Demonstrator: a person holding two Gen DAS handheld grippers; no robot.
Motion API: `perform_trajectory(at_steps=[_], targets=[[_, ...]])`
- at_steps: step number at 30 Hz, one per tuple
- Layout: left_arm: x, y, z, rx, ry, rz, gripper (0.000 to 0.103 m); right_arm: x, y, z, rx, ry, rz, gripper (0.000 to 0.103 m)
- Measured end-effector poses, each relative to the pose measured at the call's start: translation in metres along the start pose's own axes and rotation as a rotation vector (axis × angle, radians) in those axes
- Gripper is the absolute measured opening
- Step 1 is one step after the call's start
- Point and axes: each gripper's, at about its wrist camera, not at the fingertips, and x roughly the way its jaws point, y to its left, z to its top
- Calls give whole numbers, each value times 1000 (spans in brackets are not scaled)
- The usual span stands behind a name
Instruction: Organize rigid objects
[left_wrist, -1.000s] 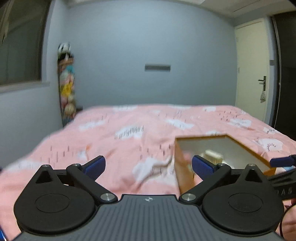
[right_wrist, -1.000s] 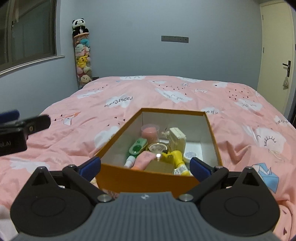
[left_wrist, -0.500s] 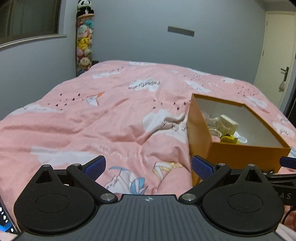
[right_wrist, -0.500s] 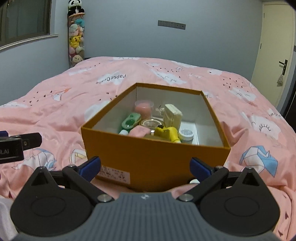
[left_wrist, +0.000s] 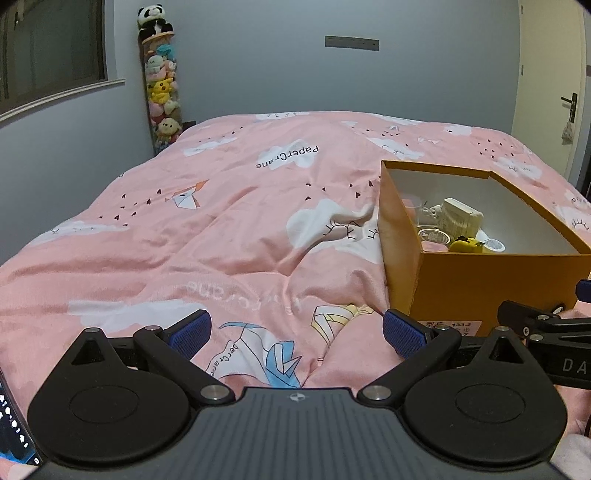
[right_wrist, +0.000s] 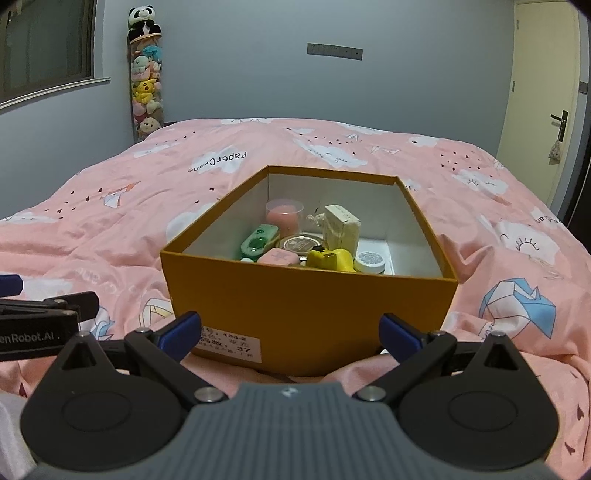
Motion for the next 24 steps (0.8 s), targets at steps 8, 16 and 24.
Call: perform_trajectory(at_steps=[8, 16, 24], targets=[[1, -1, 1, -4, 2, 0, 103, 2, 1, 0, 0, 4, 9, 100], [1, 0, 1, -7, 3, -1, 103, 4, 1, -1, -2, 4, 10, 100], [2, 2, 1, -10, 6, -1, 103, 4, 2, -1, -1, 6, 11, 100]])
